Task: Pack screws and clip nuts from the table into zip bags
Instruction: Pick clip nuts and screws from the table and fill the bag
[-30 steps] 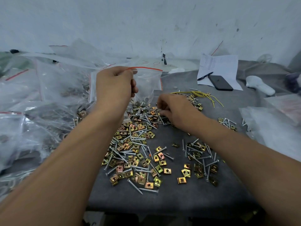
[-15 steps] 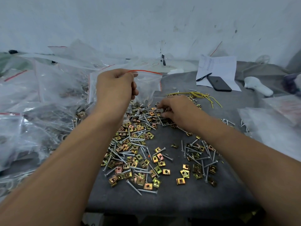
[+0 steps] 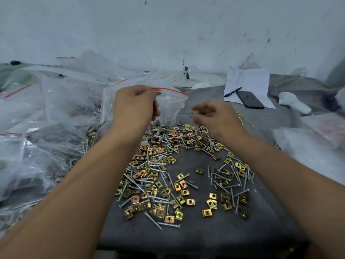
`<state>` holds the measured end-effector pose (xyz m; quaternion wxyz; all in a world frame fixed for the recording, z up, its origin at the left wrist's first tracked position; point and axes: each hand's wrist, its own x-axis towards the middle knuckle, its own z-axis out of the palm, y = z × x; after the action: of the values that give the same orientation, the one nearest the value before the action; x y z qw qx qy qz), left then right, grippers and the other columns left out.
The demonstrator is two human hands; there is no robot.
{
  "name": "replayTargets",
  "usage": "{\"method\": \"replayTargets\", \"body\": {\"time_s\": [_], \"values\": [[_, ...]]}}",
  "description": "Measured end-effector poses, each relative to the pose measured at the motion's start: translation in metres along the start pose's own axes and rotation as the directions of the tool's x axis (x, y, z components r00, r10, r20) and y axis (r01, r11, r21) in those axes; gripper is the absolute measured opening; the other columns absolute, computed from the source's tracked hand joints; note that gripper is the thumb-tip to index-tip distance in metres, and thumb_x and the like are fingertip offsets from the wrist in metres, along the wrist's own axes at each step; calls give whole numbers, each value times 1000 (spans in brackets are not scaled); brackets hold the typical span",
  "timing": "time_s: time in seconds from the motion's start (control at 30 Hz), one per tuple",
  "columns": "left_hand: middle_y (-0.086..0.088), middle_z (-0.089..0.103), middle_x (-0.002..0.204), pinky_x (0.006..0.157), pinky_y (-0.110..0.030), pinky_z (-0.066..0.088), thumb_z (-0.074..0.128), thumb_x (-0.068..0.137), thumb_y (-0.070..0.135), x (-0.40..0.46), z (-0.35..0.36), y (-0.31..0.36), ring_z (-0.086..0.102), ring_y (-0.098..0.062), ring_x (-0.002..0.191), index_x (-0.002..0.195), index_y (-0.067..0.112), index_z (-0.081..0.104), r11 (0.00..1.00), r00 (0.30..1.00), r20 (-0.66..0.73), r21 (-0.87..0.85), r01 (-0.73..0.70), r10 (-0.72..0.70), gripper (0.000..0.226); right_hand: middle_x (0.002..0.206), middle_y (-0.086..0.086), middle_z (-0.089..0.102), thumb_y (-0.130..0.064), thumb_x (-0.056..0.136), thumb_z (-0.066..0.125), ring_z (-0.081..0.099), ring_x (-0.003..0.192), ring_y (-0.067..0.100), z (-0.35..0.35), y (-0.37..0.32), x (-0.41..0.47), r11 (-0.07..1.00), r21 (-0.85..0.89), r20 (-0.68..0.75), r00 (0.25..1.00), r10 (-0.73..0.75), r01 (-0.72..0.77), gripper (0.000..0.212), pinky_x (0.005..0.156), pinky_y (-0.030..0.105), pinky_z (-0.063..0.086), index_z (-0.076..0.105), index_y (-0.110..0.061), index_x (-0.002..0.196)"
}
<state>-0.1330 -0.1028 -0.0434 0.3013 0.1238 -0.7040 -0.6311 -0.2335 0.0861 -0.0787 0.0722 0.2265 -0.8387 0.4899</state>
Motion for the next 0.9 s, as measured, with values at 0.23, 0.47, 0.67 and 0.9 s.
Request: {"method": "replayTargets", "body": {"time_s": [0.23, 0.47, 0.67, 0.9], "values": [[7, 60, 52, 56, -29, 51, 59, 100, 8, -2, 11, 4, 58, -12, 49, 92, 21, 80, 983, 992, 99, 154, -97, 83, 26, 98, 0, 77, -4, 87, 80, 73, 88, 10, -29, -50, -20, 920, 264, -192, 950, -246, 291, 28, 83, 22, 59, 77, -16, 111], [6, 58, 50, 50, -24, 42, 57, 99, 6, -11, 22, 5, 52, -10, 44, 94, 17, 79, 971, 973, 192, 173, -165, 131, 26, 107, 4, 67, -2, 87, 78, 69, 90, 9, -10, -65, -38, 922, -48, -41, 921, -387, 385, 29, 84, 17, 55, 77, -11, 115], [5, 58, 51, 52, -28, 44, 57, 99, 5, -7, 19, 4, 53, -13, 45, 94, 16, 80, 984, 982, 155, 130, -126, 105, 26, 108, 2, 70, -9, 88, 79, 70, 91, 7, -6, -68, -36, 920, -128, -21, 927, -375, 369, 34, 85, 16, 55, 75, -14, 121], [-1, 54, 56, 53, -28, 45, 56, 101, 1, -5, 16, 5, 50, -17, 49, 94, 6, 80, 996, 991, 132, -85, -14, 26, 25, 108, -5, 64, -27, 89, 80, 63, 97, 3, -20, -61, -36, 889, -230, -61, 906, -419, 396, 22, 86, 16, 49, 72, -20, 108]]}}
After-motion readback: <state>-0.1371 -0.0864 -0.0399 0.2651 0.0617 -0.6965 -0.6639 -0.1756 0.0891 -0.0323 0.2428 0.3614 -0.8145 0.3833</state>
